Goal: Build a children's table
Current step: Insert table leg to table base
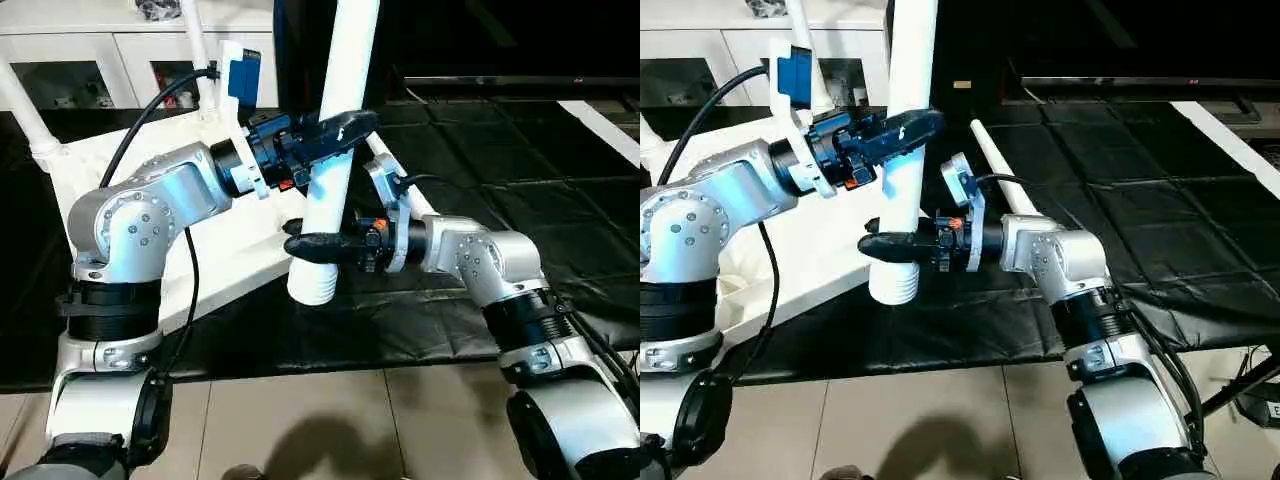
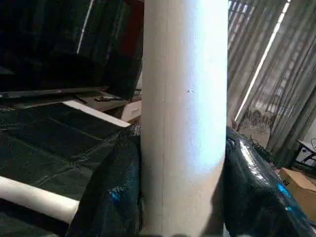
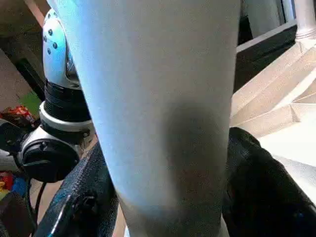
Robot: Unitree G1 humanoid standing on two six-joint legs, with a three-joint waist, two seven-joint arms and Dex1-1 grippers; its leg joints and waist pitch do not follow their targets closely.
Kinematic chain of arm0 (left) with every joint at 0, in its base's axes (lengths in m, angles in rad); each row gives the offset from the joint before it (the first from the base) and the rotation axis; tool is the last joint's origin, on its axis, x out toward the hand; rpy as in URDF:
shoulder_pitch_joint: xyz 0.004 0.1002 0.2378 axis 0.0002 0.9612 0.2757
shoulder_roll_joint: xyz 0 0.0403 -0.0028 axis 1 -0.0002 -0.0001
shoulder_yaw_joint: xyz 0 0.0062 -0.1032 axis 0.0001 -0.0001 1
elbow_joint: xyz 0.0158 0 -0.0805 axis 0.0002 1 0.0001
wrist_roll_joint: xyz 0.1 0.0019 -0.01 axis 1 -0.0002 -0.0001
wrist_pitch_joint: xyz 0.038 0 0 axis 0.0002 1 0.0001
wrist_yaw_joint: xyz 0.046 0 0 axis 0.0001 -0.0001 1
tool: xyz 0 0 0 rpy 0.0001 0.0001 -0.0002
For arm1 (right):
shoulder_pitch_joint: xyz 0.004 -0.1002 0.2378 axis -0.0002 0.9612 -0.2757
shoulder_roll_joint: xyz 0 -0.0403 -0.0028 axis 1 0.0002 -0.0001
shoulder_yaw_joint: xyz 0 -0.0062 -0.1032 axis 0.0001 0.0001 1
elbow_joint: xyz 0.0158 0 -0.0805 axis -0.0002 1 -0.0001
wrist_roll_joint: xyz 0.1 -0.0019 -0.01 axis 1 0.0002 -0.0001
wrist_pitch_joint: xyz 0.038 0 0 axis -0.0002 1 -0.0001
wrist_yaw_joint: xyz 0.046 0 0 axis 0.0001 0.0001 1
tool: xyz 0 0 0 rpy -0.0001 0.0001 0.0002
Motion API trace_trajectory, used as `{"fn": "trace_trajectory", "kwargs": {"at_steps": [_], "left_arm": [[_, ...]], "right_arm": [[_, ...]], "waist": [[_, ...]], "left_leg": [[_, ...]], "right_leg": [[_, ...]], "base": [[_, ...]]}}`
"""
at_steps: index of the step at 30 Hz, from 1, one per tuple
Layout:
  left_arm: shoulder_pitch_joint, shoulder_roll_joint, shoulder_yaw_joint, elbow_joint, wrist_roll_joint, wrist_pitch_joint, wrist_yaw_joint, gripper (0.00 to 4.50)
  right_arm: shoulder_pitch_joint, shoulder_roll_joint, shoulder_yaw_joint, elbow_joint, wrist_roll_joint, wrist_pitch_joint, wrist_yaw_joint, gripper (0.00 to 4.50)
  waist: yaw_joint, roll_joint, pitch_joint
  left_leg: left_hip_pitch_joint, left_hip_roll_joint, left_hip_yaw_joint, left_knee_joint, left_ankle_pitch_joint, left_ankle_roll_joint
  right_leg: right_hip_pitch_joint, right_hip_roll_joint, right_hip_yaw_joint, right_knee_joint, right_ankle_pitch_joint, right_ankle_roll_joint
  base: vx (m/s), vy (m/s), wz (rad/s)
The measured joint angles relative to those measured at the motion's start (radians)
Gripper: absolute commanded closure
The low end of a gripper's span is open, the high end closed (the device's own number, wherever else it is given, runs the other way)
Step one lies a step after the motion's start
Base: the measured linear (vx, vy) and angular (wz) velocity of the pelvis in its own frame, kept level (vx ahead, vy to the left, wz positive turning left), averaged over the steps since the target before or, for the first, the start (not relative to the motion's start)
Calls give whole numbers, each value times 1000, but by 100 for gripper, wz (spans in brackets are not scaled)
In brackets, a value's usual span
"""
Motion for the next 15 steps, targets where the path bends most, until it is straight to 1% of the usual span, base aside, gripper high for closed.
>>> {"fn": "trace_trajectory", "kwargs": {"at_steps": [2, 4, 6, 9, 15], "left_arm": [[0, 0, 0, 0, 0, 0, -2, 269], [0, 0, 0, 0, -1, 0, -5, 269], [0, 1, 0, 0, -1, 0, -5, 269], [0, 1, 0, 0, -1, 1, -4, 269], [0, 1, 2, 0, 0, 2, 3, 269]], "right_arm": [[0, 1, 0, 0, 0, 0, 0, 152], [0, 2, 0, 0, 0, 0, 0, 181], [0, 4, 0, 0, 1, 1, 6, 191], [0, 5, 0, 0, 2, 0, 9, 224], [0, 6, 2, -1, 0, -9, 9, 245]], "waist": [[0, 0, 0], [0, 0, 0], [0, 0, 0], [0, 0, 0], [0, 0, 0]], "left_leg": [[0, 0, 0, 0, 0, 0], [0, 0, 0, 0, 0, 0], [0, 0, 0, 0, 0, 0], [0, 0, 0, 0, 0, 0], [0, 0, 0, 0, 0, 0]], "right_leg": [[0, 0, 0, 0, 0, 0], [0, 0, 0, 0, 0, 0], [0, 0, 0, 0, 0, 0], [0, 0, 0, 0, 0, 0], [0, 0, 0, 0, 0, 0]], "base": [[0, 0, 0], [0, 0, 0], [0, 0, 0], [0, 0, 0], [0, 0, 0]]}}
